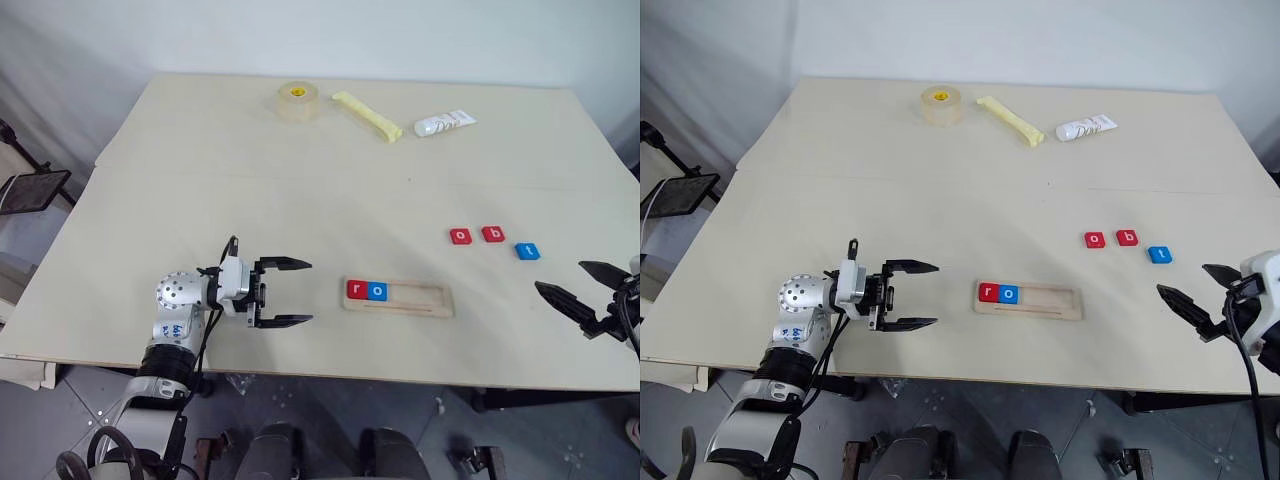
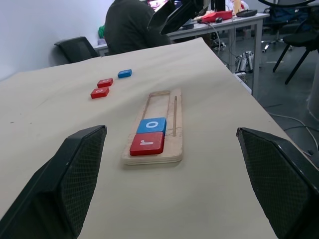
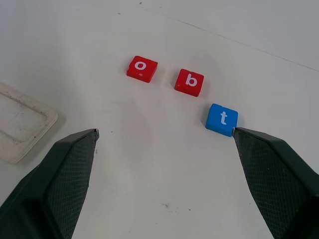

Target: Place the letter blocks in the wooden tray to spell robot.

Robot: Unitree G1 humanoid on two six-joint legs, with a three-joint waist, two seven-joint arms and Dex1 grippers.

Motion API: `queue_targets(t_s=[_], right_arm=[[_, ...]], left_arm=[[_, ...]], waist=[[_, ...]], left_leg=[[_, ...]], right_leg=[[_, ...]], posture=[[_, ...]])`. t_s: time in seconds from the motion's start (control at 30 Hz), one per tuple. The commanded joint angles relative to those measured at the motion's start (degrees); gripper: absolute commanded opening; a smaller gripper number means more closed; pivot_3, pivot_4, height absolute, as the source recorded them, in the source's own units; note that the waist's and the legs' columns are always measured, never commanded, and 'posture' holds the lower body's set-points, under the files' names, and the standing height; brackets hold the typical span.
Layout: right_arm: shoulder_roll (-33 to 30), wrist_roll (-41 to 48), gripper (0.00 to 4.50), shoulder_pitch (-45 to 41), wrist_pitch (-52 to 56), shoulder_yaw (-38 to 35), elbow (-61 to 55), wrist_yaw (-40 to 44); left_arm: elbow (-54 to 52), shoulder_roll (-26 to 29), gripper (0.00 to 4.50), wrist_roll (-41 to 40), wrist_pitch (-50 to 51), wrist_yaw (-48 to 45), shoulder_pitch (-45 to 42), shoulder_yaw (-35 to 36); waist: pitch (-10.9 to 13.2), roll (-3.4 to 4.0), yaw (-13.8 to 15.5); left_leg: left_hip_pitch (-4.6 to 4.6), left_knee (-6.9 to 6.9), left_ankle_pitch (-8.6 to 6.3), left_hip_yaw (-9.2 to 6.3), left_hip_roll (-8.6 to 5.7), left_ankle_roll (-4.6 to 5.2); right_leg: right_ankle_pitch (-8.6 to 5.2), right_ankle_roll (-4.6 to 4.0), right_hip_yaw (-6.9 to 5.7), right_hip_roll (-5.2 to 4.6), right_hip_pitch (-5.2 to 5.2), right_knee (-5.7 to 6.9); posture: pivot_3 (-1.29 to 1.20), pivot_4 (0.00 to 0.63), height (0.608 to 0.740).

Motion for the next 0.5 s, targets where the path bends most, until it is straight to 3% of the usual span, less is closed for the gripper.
queue_targets(t_s=[0.03,0.5], right_arm=[[0.26,0.27,4.50,-0.05,-0.56,-2.21,-0.27,0.26],[0.66,0.09,4.50,-0.56,-0.90,-1.97,-0.14,-0.18]], left_arm=[[-0.08,-0.09,4.44,-1.01,-0.21,-0.44,-0.56,0.44],[0.11,-0.33,4.44,-1.12,-0.30,-1.27,-1.16,0.30]], waist=[[0.00,0.00,0.04],[0.00,0.00,0.02]], left_leg=[[0.00,0.00,0.00,0.00,0.00,0.00],[0.00,0.00,0.00,-0.01,0.00,0.00]], right_leg=[[0.00,0.00,0.00,0.00,0.00,0.00],[0.00,0.00,0.00,0.00,0.00,0.00]], posture=[[0.00,0.150,0.740],[0.00,0.150,0.740]])
